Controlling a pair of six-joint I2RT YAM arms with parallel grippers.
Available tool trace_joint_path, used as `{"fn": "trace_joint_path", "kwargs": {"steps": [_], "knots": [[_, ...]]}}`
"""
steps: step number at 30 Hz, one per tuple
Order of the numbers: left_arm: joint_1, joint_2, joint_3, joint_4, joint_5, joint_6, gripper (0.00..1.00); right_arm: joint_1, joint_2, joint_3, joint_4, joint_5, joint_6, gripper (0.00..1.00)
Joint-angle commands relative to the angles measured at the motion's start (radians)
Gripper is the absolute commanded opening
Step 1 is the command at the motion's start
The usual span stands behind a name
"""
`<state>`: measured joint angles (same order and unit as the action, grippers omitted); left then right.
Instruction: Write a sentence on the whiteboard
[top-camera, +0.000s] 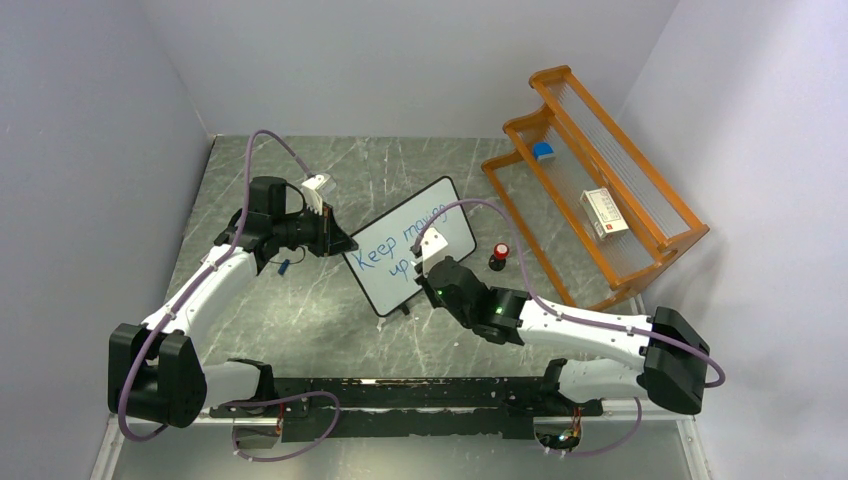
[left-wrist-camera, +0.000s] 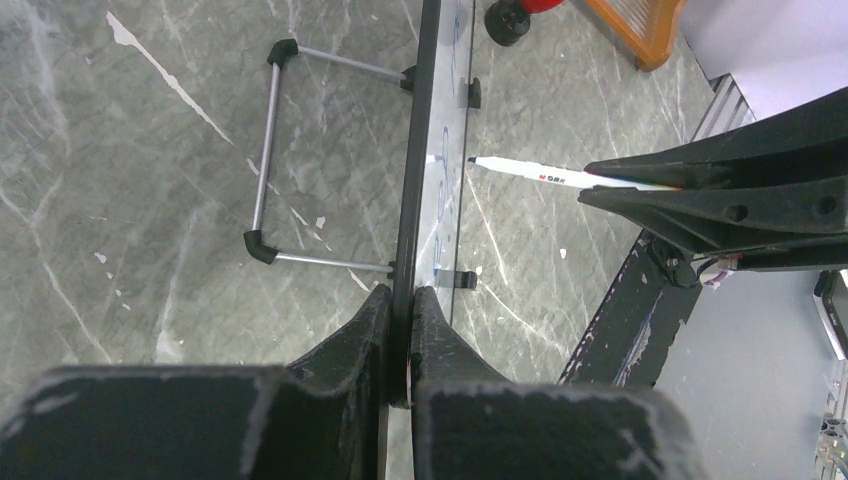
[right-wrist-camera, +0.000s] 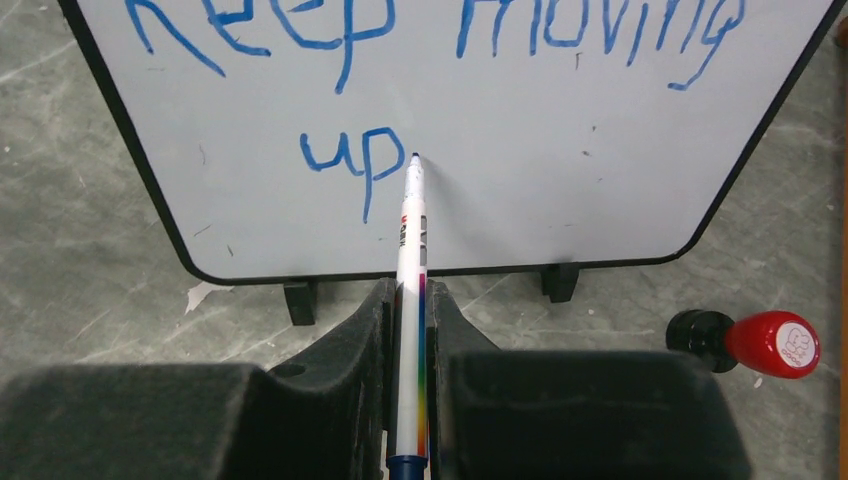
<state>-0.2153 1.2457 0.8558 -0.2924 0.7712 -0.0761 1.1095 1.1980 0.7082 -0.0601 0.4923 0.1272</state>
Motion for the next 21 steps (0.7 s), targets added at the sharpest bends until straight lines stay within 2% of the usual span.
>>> {"fn": "trace_joint_path", "kwargs": {"steps": [1,21], "knots": [[-0.007,0.038,-0.018,-0.077,-0.145,0.055,0.05,-0.016,-0.005,0.005,0.047,0.029,-0.020,0.00],[-0.007,0.043,-0.017,-0.077,-0.144,0.055,0.05,-0.028,0.055,0.020,0.082,-0.003,-0.039,0.00]]}}
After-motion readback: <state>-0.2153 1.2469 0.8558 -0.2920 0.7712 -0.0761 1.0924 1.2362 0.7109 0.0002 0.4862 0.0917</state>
